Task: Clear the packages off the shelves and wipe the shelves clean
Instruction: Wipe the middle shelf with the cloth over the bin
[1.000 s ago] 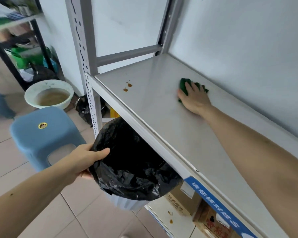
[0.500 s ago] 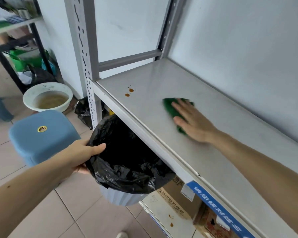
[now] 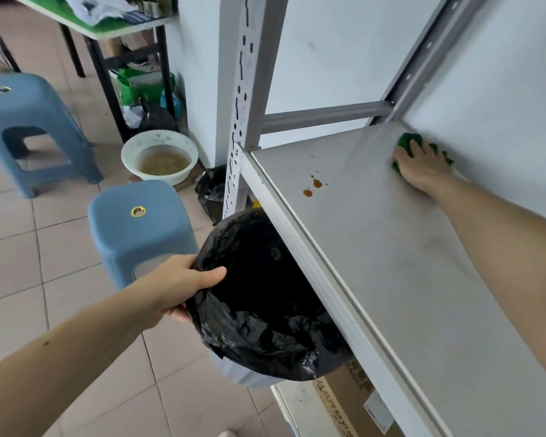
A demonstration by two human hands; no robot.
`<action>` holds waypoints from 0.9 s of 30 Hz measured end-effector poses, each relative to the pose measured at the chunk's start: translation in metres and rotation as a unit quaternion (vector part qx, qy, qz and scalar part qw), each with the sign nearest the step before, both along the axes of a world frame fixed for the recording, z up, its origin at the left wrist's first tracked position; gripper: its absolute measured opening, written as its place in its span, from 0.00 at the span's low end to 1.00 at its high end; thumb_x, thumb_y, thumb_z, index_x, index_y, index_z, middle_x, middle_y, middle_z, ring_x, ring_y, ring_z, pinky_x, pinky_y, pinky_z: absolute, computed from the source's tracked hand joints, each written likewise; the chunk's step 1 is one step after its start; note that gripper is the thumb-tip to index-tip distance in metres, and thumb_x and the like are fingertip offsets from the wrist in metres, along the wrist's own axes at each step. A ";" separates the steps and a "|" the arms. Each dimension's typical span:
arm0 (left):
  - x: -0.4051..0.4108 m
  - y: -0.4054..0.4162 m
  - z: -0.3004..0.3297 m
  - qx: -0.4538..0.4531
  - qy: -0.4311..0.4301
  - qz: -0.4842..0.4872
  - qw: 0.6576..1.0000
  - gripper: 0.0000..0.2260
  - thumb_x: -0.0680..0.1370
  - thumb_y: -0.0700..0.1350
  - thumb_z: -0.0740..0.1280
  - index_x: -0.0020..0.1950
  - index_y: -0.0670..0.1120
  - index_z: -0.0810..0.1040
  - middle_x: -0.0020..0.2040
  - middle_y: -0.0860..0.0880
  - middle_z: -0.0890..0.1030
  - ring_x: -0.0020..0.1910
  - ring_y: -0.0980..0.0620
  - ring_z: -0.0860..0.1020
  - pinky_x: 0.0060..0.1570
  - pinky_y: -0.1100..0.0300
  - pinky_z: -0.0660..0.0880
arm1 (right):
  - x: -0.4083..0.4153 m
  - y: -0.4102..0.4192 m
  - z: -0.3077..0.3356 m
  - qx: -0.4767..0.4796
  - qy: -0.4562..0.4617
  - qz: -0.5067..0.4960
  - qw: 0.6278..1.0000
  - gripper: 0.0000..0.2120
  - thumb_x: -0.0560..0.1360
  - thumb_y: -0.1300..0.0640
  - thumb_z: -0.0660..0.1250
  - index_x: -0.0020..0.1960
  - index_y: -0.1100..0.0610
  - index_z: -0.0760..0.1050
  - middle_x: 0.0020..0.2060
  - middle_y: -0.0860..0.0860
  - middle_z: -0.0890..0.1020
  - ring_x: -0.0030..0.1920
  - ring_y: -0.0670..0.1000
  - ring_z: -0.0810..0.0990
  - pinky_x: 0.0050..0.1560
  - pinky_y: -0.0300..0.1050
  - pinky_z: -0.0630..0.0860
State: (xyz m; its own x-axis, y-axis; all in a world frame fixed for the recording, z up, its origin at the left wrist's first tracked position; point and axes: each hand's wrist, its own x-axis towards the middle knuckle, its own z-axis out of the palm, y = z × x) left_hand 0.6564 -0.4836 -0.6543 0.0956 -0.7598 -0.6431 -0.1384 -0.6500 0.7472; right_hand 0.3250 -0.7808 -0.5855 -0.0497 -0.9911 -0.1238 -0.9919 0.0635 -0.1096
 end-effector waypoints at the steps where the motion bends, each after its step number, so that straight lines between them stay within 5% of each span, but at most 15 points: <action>1: 0.002 -0.001 -0.001 -0.001 0.001 0.006 1.000 0.08 0.78 0.50 0.70 0.55 0.49 0.81 0.46 0.46 0.86 0.46 0.43 0.85 0.48 0.44 0.82 | 0.015 -0.001 -0.001 -0.002 -0.004 0.024 1.000 0.33 0.80 0.39 0.43 0.82 0.52 0.47 0.81 0.53 0.49 0.80 0.59 0.47 0.78 0.58 0.46; 5: 0.007 -0.004 0.000 -0.005 0.003 0.025 1.000 0.08 0.78 0.49 0.70 0.55 0.48 0.80 0.44 0.46 0.86 0.41 0.47 0.85 0.37 0.55 0.82 | 0.072 0.020 -0.005 -0.010 -0.012 0.138 0.990 0.31 0.82 0.39 0.43 0.82 0.50 0.47 0.81 0.49 0.48 0.80 0.56 0.45 0.79 0.53 0.44; 17: 0.024 -0.001 0.014 -0.012 -0.008 0.030 0.999 0.10 0.78 0.50 0.70 0.56 0.46 0.80 0.43 0.46 0.85 0.34 0.49 0.84 0.27 0.61 0.78 | 0.115 0.153 -0.001 0.038 -0.049 0.420 0.905 0.28 0.83 0.40 0.45 0.81 0.45 0.46 0.80 0.42 0.46 0.79 0.45 0.39 0.79 0.46 0.39; 23: 0.028 0.004 0.019 -0.007 -0.005 0.005 1.000 0.11 0.78 0.51 0.70 0.57 0.46 0.79 0.46 0.44 0.85 0.37 0.47 0.84 0.28 0.59 0.79 | 0.082 0.213 0.003 0.046 -0.064 0.451 0.889 0.27 0.82 0.39 0.43 0.78 0.42 0.42 0.78 0.39 0.43 0.78 0.39 0.36 0.77 0.39 0.35; 27: 0.030 0.010 0.021 -0.007 -0.008 -0.010 1.000 0.11 0.78 0.50 0.69 0.57 0.47 0.79 0.47 0.45 0.85 0.38 0.47 0.84 0.29 0.59 0.79 | 0.075 0.181 0.005 0.028 -0.075 0.356 0.931 0.26 0.85 0.46 0.48 0.81 0.47 0.46 0.79 0.40 0.43 0.78 0.40 0.37 0.72 0.32 0.30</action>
